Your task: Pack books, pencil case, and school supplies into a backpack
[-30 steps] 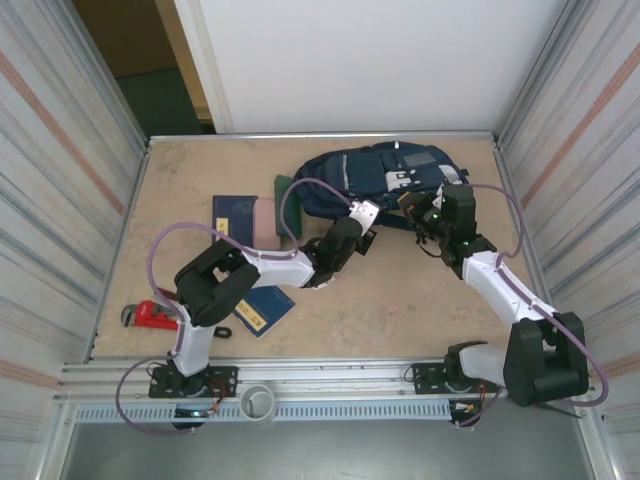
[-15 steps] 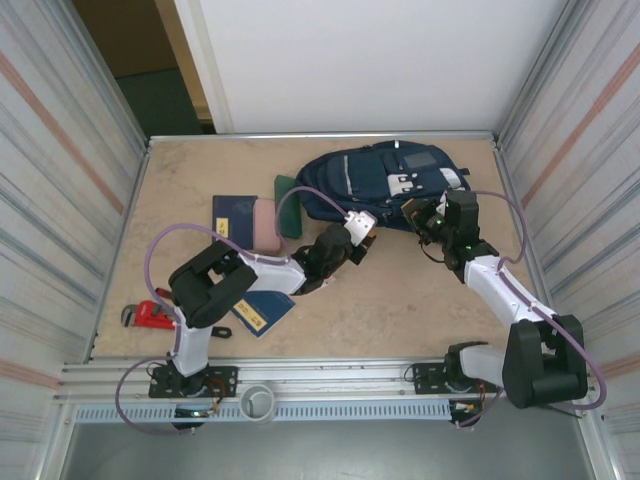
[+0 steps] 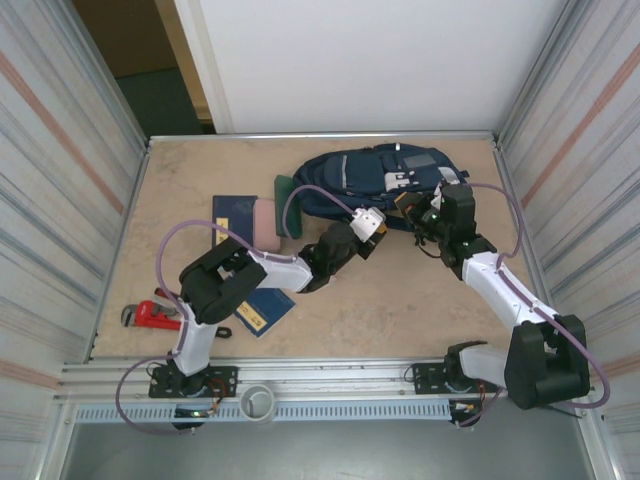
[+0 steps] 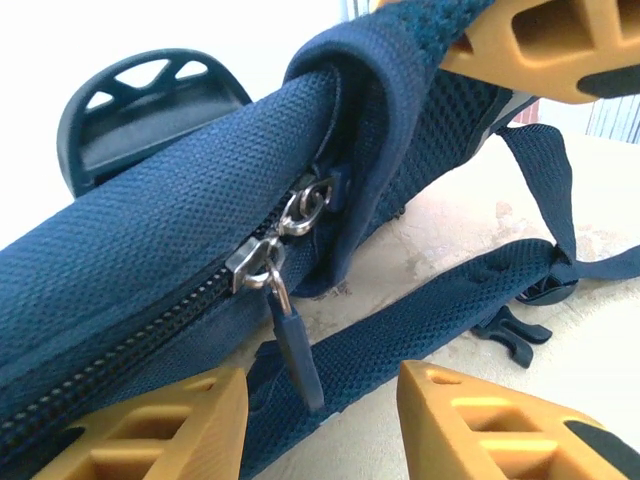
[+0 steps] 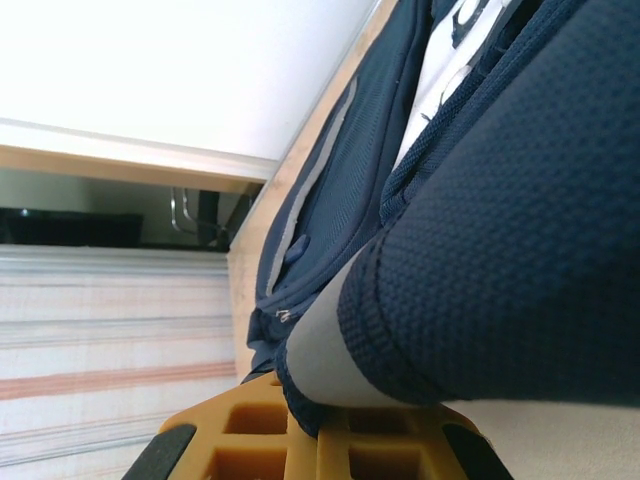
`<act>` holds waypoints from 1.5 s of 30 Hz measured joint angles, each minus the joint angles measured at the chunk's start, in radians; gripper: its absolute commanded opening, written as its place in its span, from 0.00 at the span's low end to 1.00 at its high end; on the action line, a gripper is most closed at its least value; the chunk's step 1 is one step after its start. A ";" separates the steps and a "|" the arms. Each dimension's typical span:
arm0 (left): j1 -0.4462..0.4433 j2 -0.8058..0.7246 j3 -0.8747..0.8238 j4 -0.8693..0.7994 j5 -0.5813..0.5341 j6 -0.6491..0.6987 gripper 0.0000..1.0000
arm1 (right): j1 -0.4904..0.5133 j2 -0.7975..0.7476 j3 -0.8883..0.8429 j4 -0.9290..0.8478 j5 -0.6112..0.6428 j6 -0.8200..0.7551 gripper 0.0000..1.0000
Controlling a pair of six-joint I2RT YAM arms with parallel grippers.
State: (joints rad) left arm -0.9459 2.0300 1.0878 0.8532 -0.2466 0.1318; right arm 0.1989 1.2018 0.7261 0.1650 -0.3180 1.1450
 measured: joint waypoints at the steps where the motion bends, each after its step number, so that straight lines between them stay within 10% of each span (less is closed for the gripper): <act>1: 0.001 0.006 0.008 0.001 -0.001 0.000 0.41 | 0.000 0.000 0.000 0.000 0.000 0.000 0.00; 21: 0.011 0.021 0.098 -0.038 -0.061 -0.055 0.00 | 0.000 0.008 -0.006 0.051 0.000 0.000 0.00; 45: 0.076 -0.134 -0.137 -0.095 -0.092 -0.105 0.00 | -0.163 0.029 -0.048 -0.065 -0.125 -0.145 0.00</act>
State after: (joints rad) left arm -0.8696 1.8957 0.9504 0.7582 -0.3389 0.0273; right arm 0.0360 1.2312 0.6781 0.0998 -0.4431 1.0004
